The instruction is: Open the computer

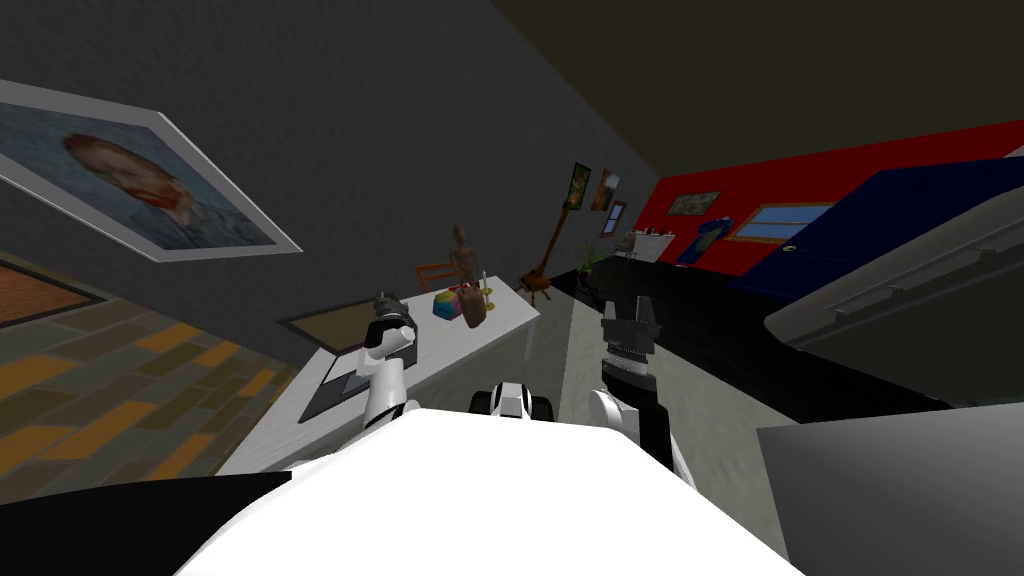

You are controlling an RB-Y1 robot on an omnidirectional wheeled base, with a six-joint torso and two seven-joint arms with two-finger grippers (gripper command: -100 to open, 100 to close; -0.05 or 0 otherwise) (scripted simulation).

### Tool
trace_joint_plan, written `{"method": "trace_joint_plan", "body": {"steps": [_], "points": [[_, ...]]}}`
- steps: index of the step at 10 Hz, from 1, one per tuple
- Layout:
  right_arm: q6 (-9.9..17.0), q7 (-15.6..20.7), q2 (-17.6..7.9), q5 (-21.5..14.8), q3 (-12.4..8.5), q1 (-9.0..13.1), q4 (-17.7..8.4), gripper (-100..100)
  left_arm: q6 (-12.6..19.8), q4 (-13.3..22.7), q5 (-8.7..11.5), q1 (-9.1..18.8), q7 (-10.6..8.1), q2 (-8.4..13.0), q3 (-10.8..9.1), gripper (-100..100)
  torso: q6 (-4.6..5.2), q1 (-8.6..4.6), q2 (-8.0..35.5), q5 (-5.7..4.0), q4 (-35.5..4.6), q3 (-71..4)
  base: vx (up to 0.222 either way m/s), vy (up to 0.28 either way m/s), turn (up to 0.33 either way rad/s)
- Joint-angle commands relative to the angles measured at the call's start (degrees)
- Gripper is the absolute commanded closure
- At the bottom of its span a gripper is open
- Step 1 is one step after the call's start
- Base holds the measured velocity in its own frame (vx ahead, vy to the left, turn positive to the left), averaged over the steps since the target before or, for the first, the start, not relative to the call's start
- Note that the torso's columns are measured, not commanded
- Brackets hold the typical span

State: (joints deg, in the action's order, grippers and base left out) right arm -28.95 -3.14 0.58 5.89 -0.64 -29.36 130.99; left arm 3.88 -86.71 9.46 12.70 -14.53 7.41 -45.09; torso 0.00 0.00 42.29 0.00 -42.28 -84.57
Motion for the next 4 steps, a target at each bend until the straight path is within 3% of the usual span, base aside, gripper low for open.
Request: {"method": "trace_joint_plan", "body": {"steps": [1,4], "points": [[0.0,0.0,0.0,0.0,0.0,0.0,0.0,0,3.61,-0.26,0.13,1.05,0.27,0.57,-0.34,-100,0.0,0.01,0.0,0.0,0.0,0.0,0.011,-0.009,0.034],[0.0,0.0,0.0,0.0,0.0,0.0,0.0,0,7.22,-0.54,0.25,2.13,0.55,1.24,-0.68,-100,0.0,0.0,0.0,0.0,0.0,0.0,0.01,-0.009,0.029]]}}
